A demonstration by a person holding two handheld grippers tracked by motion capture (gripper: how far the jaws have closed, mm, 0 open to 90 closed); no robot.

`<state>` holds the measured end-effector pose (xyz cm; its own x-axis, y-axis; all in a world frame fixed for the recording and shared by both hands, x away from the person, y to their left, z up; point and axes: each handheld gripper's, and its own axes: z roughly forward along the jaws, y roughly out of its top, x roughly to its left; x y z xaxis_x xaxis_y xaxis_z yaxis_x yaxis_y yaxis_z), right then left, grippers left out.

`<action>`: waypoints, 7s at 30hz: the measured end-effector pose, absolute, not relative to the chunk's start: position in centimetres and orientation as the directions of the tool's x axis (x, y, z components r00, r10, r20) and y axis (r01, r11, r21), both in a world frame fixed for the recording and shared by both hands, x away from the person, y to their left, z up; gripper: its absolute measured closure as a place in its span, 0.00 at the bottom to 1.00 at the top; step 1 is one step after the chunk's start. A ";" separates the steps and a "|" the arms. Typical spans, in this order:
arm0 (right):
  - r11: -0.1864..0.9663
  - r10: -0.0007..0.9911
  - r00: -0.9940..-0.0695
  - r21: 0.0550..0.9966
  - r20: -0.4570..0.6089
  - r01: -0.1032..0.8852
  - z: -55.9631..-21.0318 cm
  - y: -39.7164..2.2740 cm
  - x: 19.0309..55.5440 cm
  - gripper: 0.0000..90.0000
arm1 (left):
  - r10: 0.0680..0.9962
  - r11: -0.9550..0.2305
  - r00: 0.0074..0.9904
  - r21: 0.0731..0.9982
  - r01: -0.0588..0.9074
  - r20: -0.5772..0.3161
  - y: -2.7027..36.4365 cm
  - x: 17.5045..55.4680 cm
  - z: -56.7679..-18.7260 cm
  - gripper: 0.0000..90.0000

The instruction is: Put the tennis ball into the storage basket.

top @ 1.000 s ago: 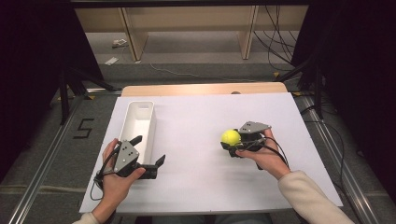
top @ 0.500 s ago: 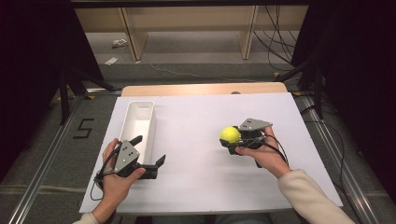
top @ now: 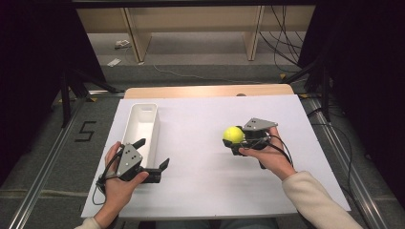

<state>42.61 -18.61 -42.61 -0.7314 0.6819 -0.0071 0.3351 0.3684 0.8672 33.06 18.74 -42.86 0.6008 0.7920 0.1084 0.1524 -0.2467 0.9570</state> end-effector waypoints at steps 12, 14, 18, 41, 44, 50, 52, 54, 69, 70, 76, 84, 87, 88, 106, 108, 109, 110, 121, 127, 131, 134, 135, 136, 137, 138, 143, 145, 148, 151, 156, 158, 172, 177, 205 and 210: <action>0.363 0.674 -0.738 0.872 -0.004 0.327 -42.2 -17.9 42.8 0.30 | 0.793 -0.244 0.600 0.958 0.152 0.107 18.8 33.1 -42.8 0.00; 0.363 0.674 -0.739 0.873 -0.005 0.325 -42.2 -17.8 42.9 0.30 | 0.793 -0.245 0.600 0.958 0.152 0.108 18.8 33.1 -42.8 0.00; 0.360 0.672 -0.741 0.875 -0.001 0.325 -42.1 -17.6 43.0 0.30 | 0.792 -0.246 0.601 0.957 0.151 0.108 18.8 33.1 -42.8 0.00; 0.349 0.667 -0.745 0.881 0.005 0.319 -41.6 -17.2 43.4 0.30 | 0.790 -0.246 0.603 0.957 0.155 0.105 18.7 33.2 -42.9 0.00; 0.347 0.668 -0.744 0.881 0.007 0.320 -41.6 -17.3 43.4 0.30 | 0.790 -0.246 0.603 0.957 0.153 0.107 18.6 33.1 -42.9 0.00; 0.342 0.668 -0.744 0.883 0.011 0.321 -41.6 -17.2 43.4 0.30 | 0.791 -0.246 0.602 0.957 0.154 0.106 18.7 33.2 -42.9 0.00; 0.343 0.668 -0.744 0.883 0.010 0.320 -41.5 -17.2 43.4 0.30 | 0.791 -0.246 0.602 0.957 0.153 0.107 18.7 33.2 -42.9 0.00; 0.344 0.666 -0.746 0.883 0.011 0.321 -41.5 -17.1 43.4 0.30 | 0.791 -0.244 0.602 0.958 0.153 0.105 18.7 33.1 -42.9 0.00; 0.349 0.655 -0.755 0.882 0.013 0.318 -41.6 -16.3 43.5 0.30 | 0.792 -0.242 0.602 0.958 0.152 0.104 18.7 33.1 -42.8 0.00; 0.350 0.653 -0.757 0.883 0.011 0.314 -41.6 -16.2 43.6 0.30 | 0.792 -0.241 0.601 0.959 0.151 0.104 18.7 33.1 -42.8 0.00; 0.351 0.648 -0.762 0.883 0.011 0.312 -41.5 -15.8 43.6 0.30 | 0.792 -0.241 0.601 0.959 0.151 0.104 18.7 33.1 -42.8 0.00; 0.350 0.641 -0.768 0.886 0.012 0.306 -41.4 -15.2 43.7 0.30 | 0.793 -0.242 0.600 0.958 0.151 0.106 18.8 33.1 -42.8 0.00; 0.352 0.638 -0.770 0.885 0.012 0.305 -41.5 -15.0 43.8 0.30 | 0.793 -0.242 0.601 0.958 0.151 0.106 18.8 33.1 -42.8 0.00; 0.352 0.638 -0.770 0.885 0.012 0.305 -41.5 -15.0 43.8 0.30 | 0.793 -0.242 0.601 0.958 0.151 0.106 18.8 33.1 -42.8 0.00; 0.348 0.624 -0.781 0.890 0.016 0.296 -41.0 -13.8 44.0 0.30 | 0.792 -0.244 0.601 0.958 0.149 0.109 18.7 33.0 -42.8 0.00; 0.348 0.622 -0.783 0.890 0.015 0.294 -41.0 -13.7 44.0 0.30 | 0.791 -0.247 0.602 0.958 0.147 0.112 18.7 33.0 -42.8 0.00; 0.346 0.622 -0.783 0.891 0.016 0.293 -41.0 -13.6 44.0 0.30 | 0.791 -0.247 0.602 0.958 0.147 0.112 18.7 33.0 -42.8 0.00; 0.346 0.622 -0.783 0.891 0.016 0.293 -41.0 -13.6 44.0 0.30 | 0.790 -0.248 0.603 0.957 0.147 0.112 18.7 33.0 -42.8 0.00; 0.345 0.613 -0.789 0.893 0.020 0.291 -40.7 -12.6 44.2 0.30 | 0.791 -0.244 0.602 0.959 0.143 0.111 18.7 32.9 -42.7 0.00; 0.338 0.610 -0.792 0.898 0.020 0.283 -40.5 -12.3 44.4 0.30 | 0.791 -0.243 0.602 0.959 0.145 0.109 18.7 32.9 -42.7 0.00; 0.340 0.611 -0.791 0.896 0.020 0.285 -40.5 -12.3 44.4 0.30 | 0.790 -0.243 0.603 0.959 0.144 0.110 18.7 32.9 -42.7 0.00; 0.340 0.611 -0.791 0.896 0.021 0.286 -40.5 -12.3 44.4 0.30 | 0.791 -0.242 0.603 0.959 0.144 0.109 18.7 32.9 -42.7 0.00; 0.339 0.611 -0.792 0.895 0.025 0.289 -40.5 -12.2 44.4 0.30 | 0.791 -0.242 0.603 0.959 0.145 0.109 18.7 32.9 -42.7 0.00; 0.339 0.611 -0.792 0.895 0.025 0.289 -40.5 -12.2 44.4 0.30 | 0.791 -0.243 0.603 0.959 0.145 0.109 18.7 32.9 -42.7 0.00; 0.338 0.609 -0.793 0.896 0.025 0.287 -40.5 -12.1 44.4 0.30 | 0.790 -0.243 0.603 0.959 0.145 0.110 18.7 32.9 -42.7 0.00; 0.337 0.609 -0.793 0.897 0.026 0.288 -40.5 -11.9 44.4 0.30 | 0.790 -0.243 0.604 0.959 0.145 0.109 18.7 32.9 -42.7 0.00; 0.341 0.603 -0.798 0.895 0.026 0.287 -40.4 -11.5 44.5 0.30 | 0.790 -0.242 0.604 0.959 0.145 0.108 18.7 32.9 -42.7 0.00; 0.342 0.598 -0.801 0.896 0.026 0.284 -40.4 -11.3 44.6 0.30 | 0.789 -0.242 0.604 0.959 0.145 0.108 18.7 32.9 -42.7 0.00; 0.340 0.598 -0.801 0.897 0.027 0.284 -40.4 -11.1 44.6 0.30 | 0.789 -0.242 0.605 0.960 0.144 0.108 18.7 32.9 -42.7 0.00; 0.341 0.592 -0.805 0.897 0.027 0.281 -40.4 -10.8 44.6 0.30 | 0.788 -0.246 0.606 0.959 0.142 0.112 18.7 32.9 -42.6 0.00; 0.337 0.590 -0.807 0.901 0.024 0.274 -40.2 -10.6 44.7 0.30 | 0.787 -0.248 0.607 0.958 0.142 0.113 18.6 32.8 -42.7 0.00; 0.334 0.590 -0.807 0.902 0.026 0.274 -40.1 -10.6 44.7 0.30 | 0.787 -0.247 0.606 0.959 0.141 0.114 18.6 32.9 -42.6 0.00; 0.333 0.587 -0.809 0.903 0.028 0.272 -40.1 -10.1 44.7 0.30 | 0.787 -0.247 0.607 0.958 0.144 0.111 18.6 32.8 -42.7 0.00; 0.333 0.584 -0.811 0.902 0.031 0.274 -40.1 -9.9 44.8 0.30 | 0.787 -0.245 0.607 0.959 0.145 0.110 18.6 32.8 -42.7 0.00; 0.330 0.570 -0.821 0.905 0.034 0.266 -40.1 -8.5 44.8 0.30 | 0.785 -0.247 0.609 0.958 0.143 0.112 18.6 32.8 -42.7 0.00; 0.331 0.566 -0.823 0.906 0.034 0.265 -40.1 -8.2 44.8 0.30 | 0.784 -0.248 0.610 0.958 0.141 0.113 18.7 32.8 -42.7 0.00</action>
<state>44.84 -8.18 -40.12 -0.8234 0.5664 0.0339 0.2649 0.3310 0.9057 32.83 18.66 -42.65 0.6103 0.7841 0.1132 0.1412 -0.2482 0.9584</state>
